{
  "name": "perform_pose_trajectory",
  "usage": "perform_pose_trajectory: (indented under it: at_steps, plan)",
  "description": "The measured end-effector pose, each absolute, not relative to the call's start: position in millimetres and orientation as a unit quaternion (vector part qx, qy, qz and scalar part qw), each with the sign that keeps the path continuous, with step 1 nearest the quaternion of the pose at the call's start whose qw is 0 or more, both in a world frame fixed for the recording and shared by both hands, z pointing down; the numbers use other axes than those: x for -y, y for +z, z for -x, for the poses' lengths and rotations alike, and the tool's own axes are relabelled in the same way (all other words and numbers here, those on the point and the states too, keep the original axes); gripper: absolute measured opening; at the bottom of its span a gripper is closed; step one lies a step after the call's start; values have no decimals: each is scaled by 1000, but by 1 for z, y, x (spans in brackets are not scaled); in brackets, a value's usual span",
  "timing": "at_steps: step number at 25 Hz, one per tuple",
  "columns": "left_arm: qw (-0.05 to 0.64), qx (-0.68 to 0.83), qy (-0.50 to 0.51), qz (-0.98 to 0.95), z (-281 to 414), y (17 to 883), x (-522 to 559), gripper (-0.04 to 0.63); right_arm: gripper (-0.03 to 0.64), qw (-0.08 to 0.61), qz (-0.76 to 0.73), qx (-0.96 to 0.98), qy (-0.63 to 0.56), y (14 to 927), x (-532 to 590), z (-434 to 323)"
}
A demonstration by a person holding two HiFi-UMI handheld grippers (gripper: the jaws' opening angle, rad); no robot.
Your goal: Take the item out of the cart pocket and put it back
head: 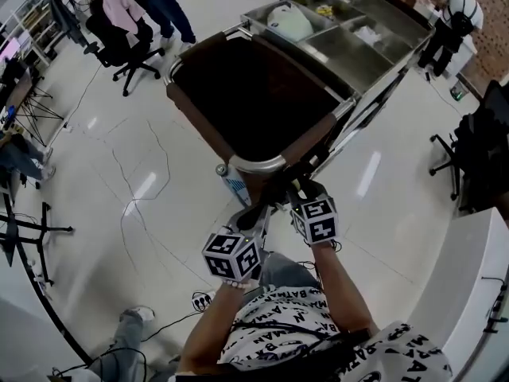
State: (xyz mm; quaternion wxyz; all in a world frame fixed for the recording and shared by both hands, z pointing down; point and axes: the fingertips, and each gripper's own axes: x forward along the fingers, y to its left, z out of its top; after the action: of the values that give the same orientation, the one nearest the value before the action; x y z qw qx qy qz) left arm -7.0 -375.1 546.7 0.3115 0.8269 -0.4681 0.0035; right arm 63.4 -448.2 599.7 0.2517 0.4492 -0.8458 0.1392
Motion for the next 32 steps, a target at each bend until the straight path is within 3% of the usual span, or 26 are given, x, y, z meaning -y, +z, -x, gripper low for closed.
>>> perform_pose_trajectory:
  at_steps: [16,32]
  plan:
    - [283,457,-1,-844,34,482,252,0,80,165,-529,829,73,461,333,-82]
    - [308,432,2,-847,48,487,109,0,78,200,-534,811,129,504,129,-74]
